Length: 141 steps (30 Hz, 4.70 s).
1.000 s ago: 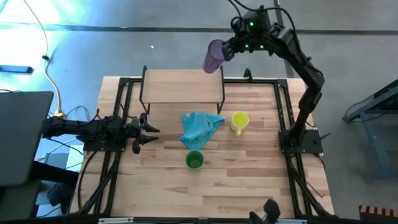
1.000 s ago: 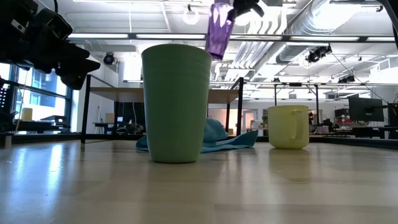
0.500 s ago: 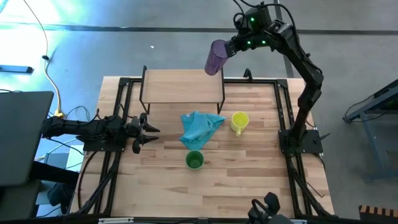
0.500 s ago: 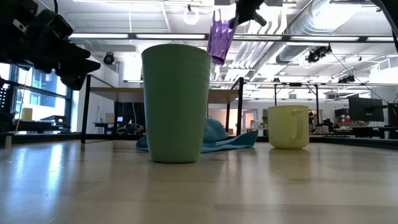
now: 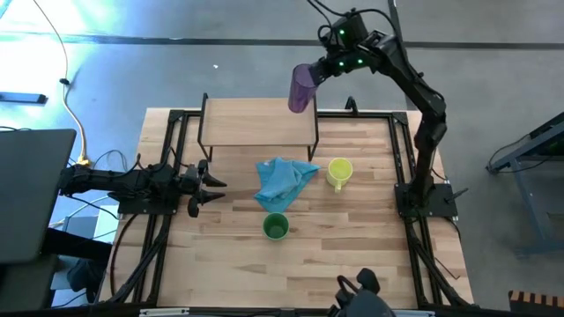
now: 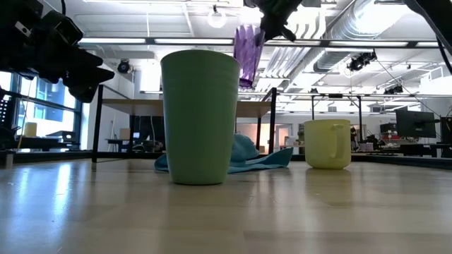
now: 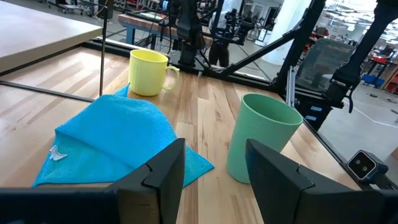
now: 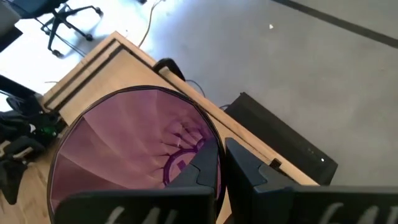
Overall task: Stack small to large cups/mugs on shelf
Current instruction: Put the violet cup on the shelf
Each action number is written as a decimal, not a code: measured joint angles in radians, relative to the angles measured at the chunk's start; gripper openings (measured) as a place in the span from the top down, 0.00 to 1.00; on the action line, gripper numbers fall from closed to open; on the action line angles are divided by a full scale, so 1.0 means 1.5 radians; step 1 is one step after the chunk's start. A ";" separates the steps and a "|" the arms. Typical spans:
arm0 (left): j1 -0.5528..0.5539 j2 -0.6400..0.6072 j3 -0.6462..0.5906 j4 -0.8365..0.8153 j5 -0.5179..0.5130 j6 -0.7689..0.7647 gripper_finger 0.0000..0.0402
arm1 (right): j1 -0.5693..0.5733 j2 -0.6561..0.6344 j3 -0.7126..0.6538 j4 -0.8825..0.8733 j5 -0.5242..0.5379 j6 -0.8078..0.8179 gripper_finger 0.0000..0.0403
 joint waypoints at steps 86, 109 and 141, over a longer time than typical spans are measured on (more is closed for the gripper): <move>0.000 0.000 0.000 0.000 0.003 0.016 0.61 | 0.044 0.081 0.001 -0.008 0.061 -0.017 1.00; 0.000 0.000 0.000 0.000 0.003 0.016 0.61 | 0.044 0.081 0.000 -0.014 0.032 -0.017 0.97; 0.000 0.000 0.000 0.000 0.003 0.016 0.61 | 0.057 0.082 -0.001 -0.013 0.028 -0.031 0.77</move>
